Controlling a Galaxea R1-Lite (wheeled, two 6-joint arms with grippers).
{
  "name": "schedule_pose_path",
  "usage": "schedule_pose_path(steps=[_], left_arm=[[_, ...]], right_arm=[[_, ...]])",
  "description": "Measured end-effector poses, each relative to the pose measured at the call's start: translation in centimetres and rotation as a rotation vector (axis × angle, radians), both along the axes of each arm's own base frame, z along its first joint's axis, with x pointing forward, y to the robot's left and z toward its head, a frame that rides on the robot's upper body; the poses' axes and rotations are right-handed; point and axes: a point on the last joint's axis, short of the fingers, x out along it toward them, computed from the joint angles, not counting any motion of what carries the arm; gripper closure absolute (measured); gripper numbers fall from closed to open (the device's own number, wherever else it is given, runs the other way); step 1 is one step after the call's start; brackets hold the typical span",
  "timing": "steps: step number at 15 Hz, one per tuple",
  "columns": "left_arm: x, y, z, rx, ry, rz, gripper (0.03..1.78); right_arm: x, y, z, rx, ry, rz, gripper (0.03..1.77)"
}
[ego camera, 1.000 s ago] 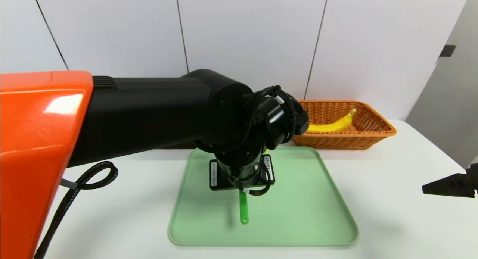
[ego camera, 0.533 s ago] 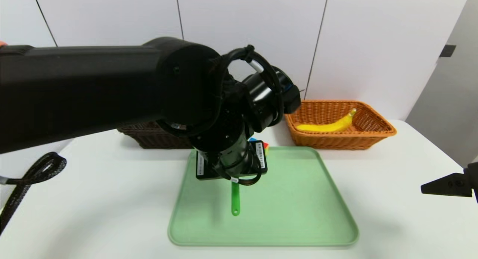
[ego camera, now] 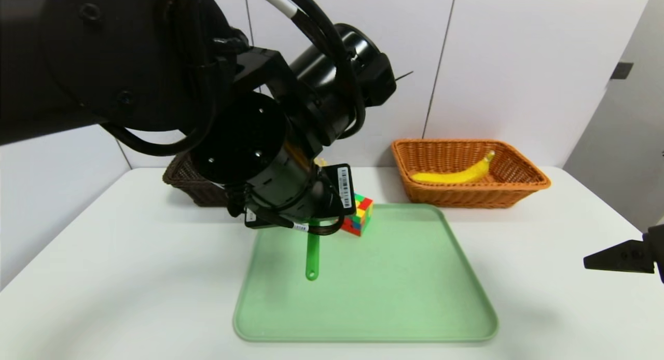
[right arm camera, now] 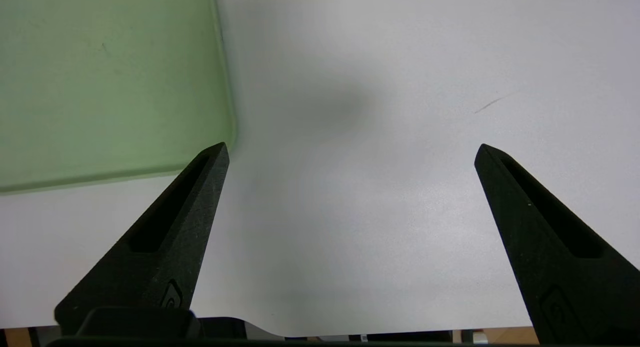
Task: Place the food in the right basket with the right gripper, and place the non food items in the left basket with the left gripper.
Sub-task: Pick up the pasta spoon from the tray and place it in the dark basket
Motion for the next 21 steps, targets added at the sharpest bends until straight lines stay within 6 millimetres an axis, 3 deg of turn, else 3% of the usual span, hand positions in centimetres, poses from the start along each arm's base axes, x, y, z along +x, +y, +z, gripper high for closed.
schedule_pose_path(steps=[4, 11, 21], left_arm=[[-0.1, 1.0, 1.0, -0.012, -0.026, -0.001, 1.69], [1.7, 2.8, 2.4, -0.005, -0.144, 0.017, 1.69], [7.9, 5.8, 2.7, -0.071, -0.288, 0.180, 1.69]], right_arm=[[0.0, 0.0, 0.0, -0.002, 0.001, -0.001, 0.10], [0.0, 0.0, -0.2, -0.004, 0.007, 0.002, 0.10], [-0.2, 0.0, -0.1, -0.003, 0.003, 0.001, 0.10]])
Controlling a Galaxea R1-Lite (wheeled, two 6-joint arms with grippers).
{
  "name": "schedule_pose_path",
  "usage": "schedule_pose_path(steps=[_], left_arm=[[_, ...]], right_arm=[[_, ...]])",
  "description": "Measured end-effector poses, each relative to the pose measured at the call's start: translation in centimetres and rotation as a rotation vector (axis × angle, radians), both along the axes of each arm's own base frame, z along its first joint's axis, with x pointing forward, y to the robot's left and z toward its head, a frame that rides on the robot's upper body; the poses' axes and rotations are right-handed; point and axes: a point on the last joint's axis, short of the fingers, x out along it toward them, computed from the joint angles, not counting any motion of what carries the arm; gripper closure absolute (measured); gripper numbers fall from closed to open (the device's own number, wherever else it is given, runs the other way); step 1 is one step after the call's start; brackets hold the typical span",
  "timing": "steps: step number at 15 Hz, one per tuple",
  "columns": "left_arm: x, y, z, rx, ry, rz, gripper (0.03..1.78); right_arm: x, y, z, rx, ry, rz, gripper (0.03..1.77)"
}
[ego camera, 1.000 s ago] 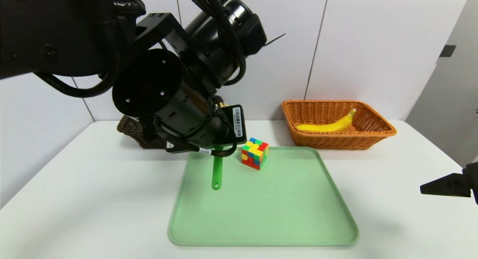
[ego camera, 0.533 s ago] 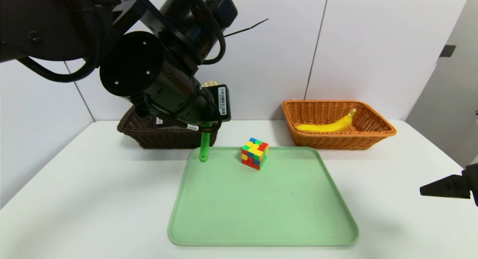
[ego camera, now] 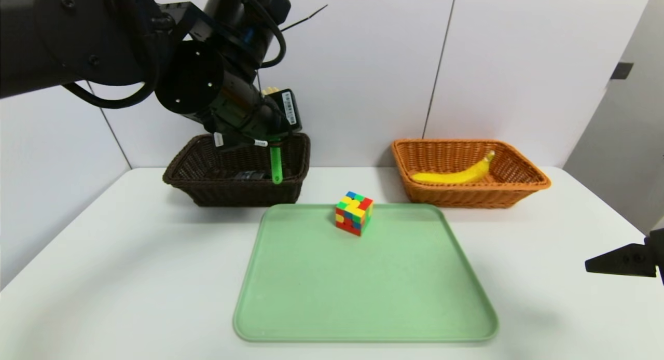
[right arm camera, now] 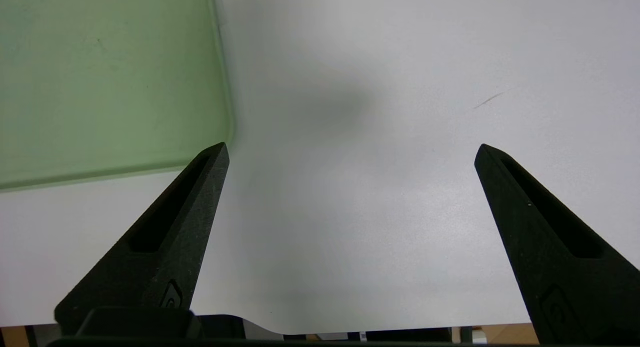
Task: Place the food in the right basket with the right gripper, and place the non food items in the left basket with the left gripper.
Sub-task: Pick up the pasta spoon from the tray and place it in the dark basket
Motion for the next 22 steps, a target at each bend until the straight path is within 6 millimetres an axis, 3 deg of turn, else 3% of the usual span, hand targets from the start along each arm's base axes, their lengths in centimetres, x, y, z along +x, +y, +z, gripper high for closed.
schedule_pose_path(steps=[9, 16, 22], left_arm=[[6.8, 4.5, -2.2, -0.183, -0.021, 0.245, 1.69], [10.3, 6.7, -5.0, -0.354, 0.045, 0.367, 1.69], [12.9, 9.1, -7.4, -0.417, 0.095, 0.417, 1.69]], right_arm=[[-0.2, 0.0, -0.7, -0.004, 0.028, -0.002, 0.10], [-0.2, 0.0, -1.0, 0.038, 0.039, -0.047, 0.10], [1.0, 0.2, -1.2, 0.103, -0.051, -0.060, 0.10]])
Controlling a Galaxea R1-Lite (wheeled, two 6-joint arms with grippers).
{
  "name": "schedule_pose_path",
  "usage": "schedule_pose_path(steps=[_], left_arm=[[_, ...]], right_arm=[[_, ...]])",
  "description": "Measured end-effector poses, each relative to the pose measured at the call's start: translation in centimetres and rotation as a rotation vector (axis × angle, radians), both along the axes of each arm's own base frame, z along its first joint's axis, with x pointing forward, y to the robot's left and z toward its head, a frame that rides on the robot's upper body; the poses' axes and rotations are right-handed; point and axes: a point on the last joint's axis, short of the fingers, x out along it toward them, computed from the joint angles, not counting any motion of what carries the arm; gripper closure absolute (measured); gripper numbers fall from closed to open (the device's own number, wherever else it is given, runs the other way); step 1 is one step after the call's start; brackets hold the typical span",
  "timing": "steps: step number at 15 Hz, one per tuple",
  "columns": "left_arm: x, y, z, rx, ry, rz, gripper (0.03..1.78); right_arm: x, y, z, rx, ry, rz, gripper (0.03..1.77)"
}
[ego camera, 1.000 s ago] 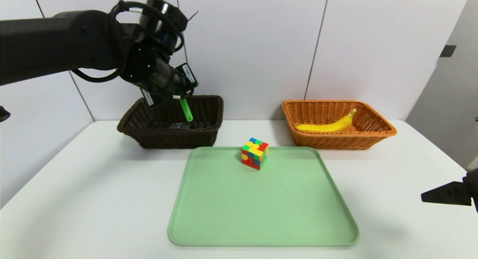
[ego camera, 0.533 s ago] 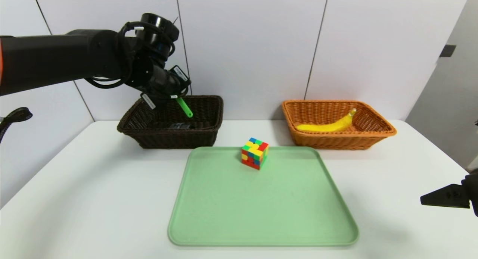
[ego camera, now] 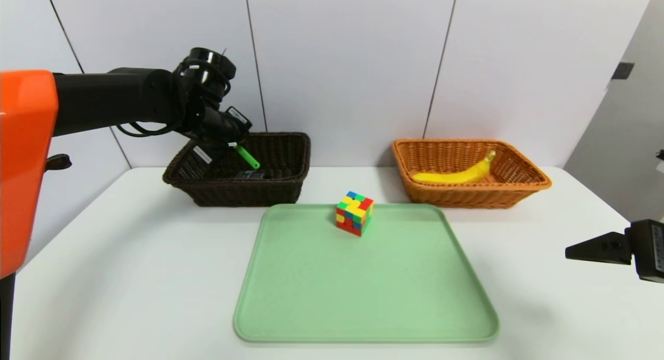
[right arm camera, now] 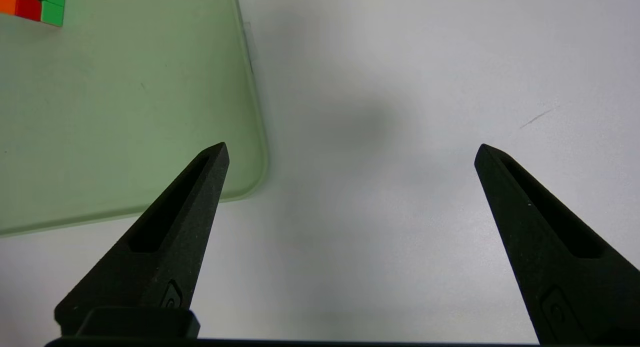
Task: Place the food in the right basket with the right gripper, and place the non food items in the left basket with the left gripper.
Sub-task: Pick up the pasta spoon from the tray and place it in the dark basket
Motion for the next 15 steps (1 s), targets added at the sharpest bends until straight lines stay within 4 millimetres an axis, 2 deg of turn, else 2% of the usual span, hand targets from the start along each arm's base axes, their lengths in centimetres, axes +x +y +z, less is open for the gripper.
schedule_pose_path(steps=[4, 12, 13, 15], left_arm=[[1.0, 0.5, -1.3, 0.006, 0.022, 0.016, 1.69], [1.6, 0.3, -2.4, -0.013, 0.038, 0.031, 1.69], [1.7, 0.3, -2.5, -0.012, 0.040, 0.032, 1.61], [1.7, 0.3, -2.6, -0.011, 0.042, 0.034, 1.27]], right_arm=[[0.3, 0.0, -0.2, 0.000, 0.010, -0.002, 0.10], [-0.1, 0.0, -0.4, -0.002, 0.017, -0.005, 0.10], [-0.3, 0.0, -0.4, -0.003, 0.015, -0.005, 0.10], [-0.6, -0.1, -0.4, -0.005, 0.012, -0.005, 0.10]])
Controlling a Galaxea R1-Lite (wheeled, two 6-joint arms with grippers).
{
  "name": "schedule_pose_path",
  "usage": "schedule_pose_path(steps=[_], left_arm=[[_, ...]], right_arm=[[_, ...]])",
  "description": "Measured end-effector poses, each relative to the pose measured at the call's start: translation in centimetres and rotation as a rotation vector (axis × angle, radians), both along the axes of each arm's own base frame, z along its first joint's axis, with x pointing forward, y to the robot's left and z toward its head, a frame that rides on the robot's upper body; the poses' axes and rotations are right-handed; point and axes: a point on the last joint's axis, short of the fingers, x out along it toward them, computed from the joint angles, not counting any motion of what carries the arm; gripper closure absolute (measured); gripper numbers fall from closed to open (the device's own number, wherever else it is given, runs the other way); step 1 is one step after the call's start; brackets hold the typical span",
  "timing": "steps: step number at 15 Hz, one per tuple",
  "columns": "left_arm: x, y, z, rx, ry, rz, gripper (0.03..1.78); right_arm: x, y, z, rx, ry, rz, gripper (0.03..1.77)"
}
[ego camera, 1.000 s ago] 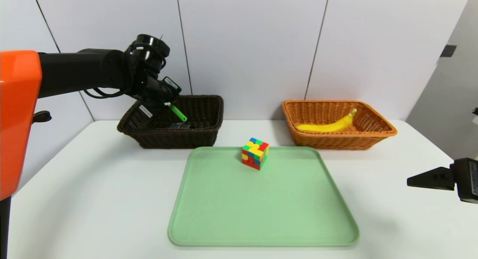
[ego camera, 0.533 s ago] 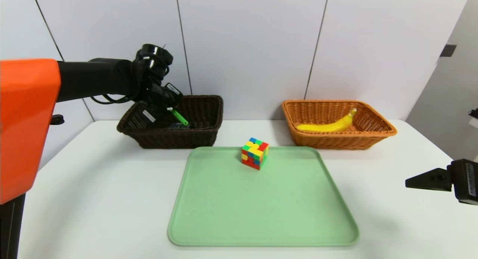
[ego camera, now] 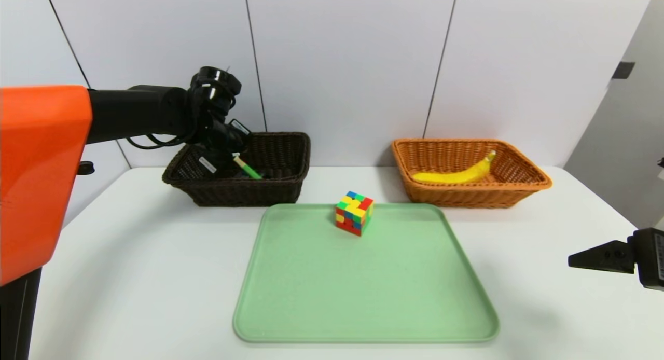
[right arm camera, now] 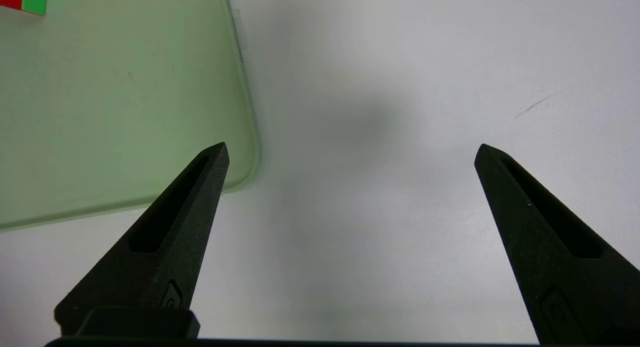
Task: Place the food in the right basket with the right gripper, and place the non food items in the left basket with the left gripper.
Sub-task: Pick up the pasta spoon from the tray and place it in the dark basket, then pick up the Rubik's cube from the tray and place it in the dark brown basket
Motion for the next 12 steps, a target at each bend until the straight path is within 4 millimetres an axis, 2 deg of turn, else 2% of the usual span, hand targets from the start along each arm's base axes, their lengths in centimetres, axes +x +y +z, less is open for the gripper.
schedule_pose_path(steps=[3, 5, 8, 10, 12], left_arm=[[-0.1, 0.0, 0.2, 0.011, -0.002, 0.001, 0.89], [-0.7, 0.1, 1.1, 0.023, -0.013, -0.001, 0.71], [-2.1, 0.6, 3.2, 0.183, -0.045, 0.013, 0.52], [-3.6, 0.6, 5.2, 0.302, -0.084, 0.014, 0.43], [-5.7, -0.3, 7.5, 0.339, -0.133, -0.083, 0.36]], right_arm=[[-0.3, -0.1, 0.1, 0.001, -0.010, -0.001, 0.10], [-0.6, -0.1, 0.1, 0.001, -0.013, 0.000, 0.10], [-1.3, -0.2, 0.0, -0.005, -0.007, 0.004, 0.10], [-1.9, -0.2, 0.1, -0.004, -0.021, 0.019, 0.10], [-2.5, -0.1, 0.0, -0.007, -0.034, 0.054, 0.10]])
